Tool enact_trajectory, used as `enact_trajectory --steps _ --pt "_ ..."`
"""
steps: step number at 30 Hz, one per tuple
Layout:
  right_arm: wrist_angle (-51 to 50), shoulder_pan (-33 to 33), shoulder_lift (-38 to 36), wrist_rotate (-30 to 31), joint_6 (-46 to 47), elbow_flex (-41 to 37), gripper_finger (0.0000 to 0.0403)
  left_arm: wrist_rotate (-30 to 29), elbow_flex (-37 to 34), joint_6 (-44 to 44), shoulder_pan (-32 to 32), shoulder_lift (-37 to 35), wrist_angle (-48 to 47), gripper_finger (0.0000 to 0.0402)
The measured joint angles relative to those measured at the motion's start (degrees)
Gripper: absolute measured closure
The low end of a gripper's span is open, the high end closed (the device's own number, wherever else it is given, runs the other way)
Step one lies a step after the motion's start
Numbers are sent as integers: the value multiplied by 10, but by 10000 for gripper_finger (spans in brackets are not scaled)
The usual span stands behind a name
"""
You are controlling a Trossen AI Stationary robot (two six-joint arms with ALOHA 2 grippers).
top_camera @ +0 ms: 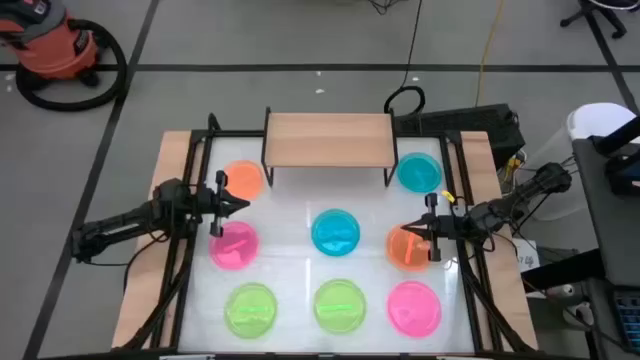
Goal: Place and stack plates onto a shelf
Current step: Put the left blue transparent plate on the shelf
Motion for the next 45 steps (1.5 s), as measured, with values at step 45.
enact_trajectory --steps 45 --pt "57 0 468 19 -34 315 403 0 0 0 0 0 0 380"
